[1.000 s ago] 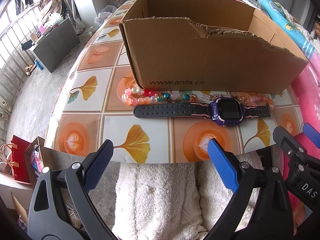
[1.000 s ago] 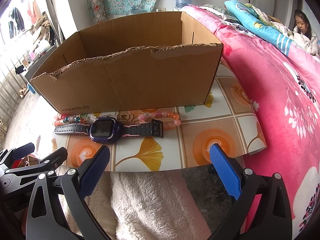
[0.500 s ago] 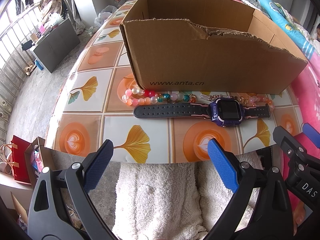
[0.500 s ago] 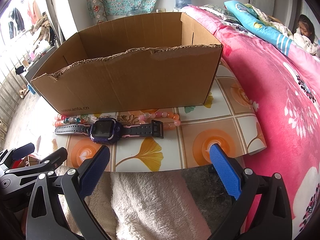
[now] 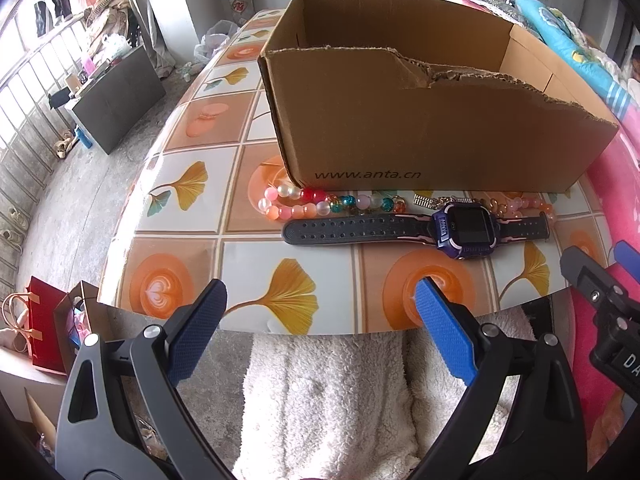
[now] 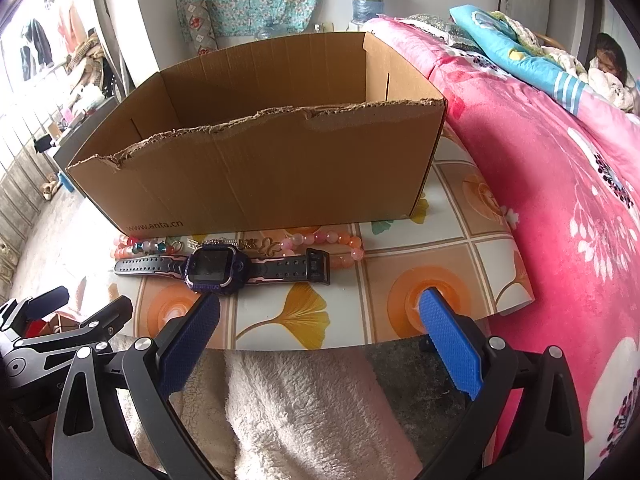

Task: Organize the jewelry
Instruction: 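Lower the right tool onto the purple smartwatch strap and close it, then lift the smartwatch with the right tool and drop it into the box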

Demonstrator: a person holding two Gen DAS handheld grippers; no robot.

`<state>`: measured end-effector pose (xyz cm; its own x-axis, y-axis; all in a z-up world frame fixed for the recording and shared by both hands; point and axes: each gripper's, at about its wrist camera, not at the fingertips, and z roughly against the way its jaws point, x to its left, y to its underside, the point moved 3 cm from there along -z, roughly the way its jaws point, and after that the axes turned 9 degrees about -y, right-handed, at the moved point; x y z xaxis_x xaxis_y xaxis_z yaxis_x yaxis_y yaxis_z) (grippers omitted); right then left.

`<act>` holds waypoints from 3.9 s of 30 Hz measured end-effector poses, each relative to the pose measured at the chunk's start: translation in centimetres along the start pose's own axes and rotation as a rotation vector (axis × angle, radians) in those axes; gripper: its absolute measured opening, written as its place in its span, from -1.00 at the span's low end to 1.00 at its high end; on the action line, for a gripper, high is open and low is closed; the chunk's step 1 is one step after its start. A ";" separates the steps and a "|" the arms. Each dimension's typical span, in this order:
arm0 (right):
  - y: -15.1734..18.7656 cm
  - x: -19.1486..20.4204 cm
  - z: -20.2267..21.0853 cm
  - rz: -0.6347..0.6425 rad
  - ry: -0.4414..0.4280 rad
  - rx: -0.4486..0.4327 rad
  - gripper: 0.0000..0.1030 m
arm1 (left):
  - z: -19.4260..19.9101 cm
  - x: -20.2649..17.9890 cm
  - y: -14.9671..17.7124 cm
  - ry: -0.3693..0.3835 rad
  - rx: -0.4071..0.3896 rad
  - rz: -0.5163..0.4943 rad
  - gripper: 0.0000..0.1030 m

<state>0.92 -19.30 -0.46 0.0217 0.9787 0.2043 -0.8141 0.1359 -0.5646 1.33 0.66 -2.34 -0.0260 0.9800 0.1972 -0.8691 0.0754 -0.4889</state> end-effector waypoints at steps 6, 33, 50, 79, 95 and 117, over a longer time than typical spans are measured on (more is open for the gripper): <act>-0.7 0.7 0.6 0.046 -0.067 -0.074 0.89 | -0.7 1.6 -0.3 0.031 -0.044 -0.007 0.78; -0.7 5.4 -5.9 0.178 -0.341 0.041 -0.15 | -6.6 3.4 -3.1 0.528 -0.043 0.194 0.65; 0.6 6.4 -5.9 0.360 -0.336 -0.006 -0.14 | -4.4 0.7 -3.9 0.541 -0.105 0.149 -0.01; -0.2 -6.3 -5.0 -0.041 -0.322 0.060 -0.15 | -1.3 -4.5 -1.2 0.081 -0.325 -0.153 -0.57; -0.3 -6.3 -7.0 -0.253 -0.586 0.147 -0.15 | -2.3 -4.8 -1.8 0.054 -0.296 -0.164 -0.57; -0.6 -5.0 -4.9 -0.228 -0.564 0.090 -0.80 | -2.0 -5.2 -1.6 0.066 -0.300 -0.162 -0.57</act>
<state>4.13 -23.51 -5.01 -0.0894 0.6906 0.7177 -0.8715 0.2946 -0.3920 3.85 -4.20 -4.28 0.1413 0.9598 0.2424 -0.6752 0.2725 -0.6855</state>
